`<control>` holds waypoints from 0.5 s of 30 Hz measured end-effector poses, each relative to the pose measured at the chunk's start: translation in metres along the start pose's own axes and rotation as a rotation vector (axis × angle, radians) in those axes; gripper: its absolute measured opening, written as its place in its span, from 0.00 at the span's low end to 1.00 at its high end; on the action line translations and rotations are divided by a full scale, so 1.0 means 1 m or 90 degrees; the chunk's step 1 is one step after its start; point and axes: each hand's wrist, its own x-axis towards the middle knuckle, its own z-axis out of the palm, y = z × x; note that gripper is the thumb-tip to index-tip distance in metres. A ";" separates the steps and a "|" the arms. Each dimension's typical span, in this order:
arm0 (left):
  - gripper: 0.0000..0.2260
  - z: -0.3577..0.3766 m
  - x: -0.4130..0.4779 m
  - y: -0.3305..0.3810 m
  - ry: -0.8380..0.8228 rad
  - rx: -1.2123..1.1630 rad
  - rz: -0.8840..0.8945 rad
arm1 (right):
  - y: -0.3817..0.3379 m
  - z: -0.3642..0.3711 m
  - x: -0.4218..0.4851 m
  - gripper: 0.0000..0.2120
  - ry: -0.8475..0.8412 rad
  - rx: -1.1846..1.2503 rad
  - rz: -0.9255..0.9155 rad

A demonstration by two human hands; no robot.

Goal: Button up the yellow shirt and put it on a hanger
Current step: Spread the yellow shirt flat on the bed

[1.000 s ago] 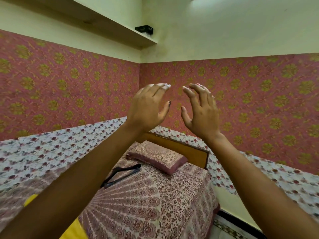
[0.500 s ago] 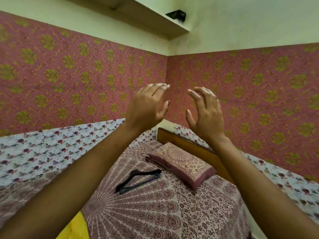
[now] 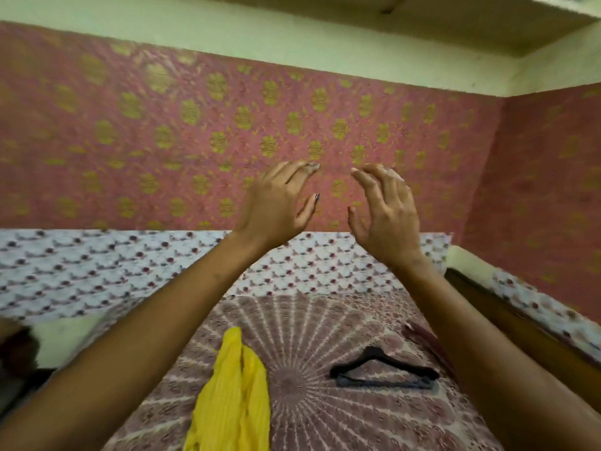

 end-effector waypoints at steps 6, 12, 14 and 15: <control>0.18 -0.003 -0.006 -0.033 -0.019 0.094 -0.056 | -0.020 0.046 0.021 0.23 0.025 0.130 -0.025; 0.18 -0.010 -0.014 -0.045 -0.030 0.149 -0.079 | -0.034 0.073 0.029 0.24 0.021 0.211 -0.027; 0.19 -0.009 -0.019 -0.049 -0.041 0.155 -0.094 | -0.040 0.083 0.025 0.23 0.013 0.235 -0.031; 0.19 -0.008 -0.023 -0.051 -0.049 0.161 -0.104 | -0.043 0.089 0.022 0.23 0.009 0.246 -0.034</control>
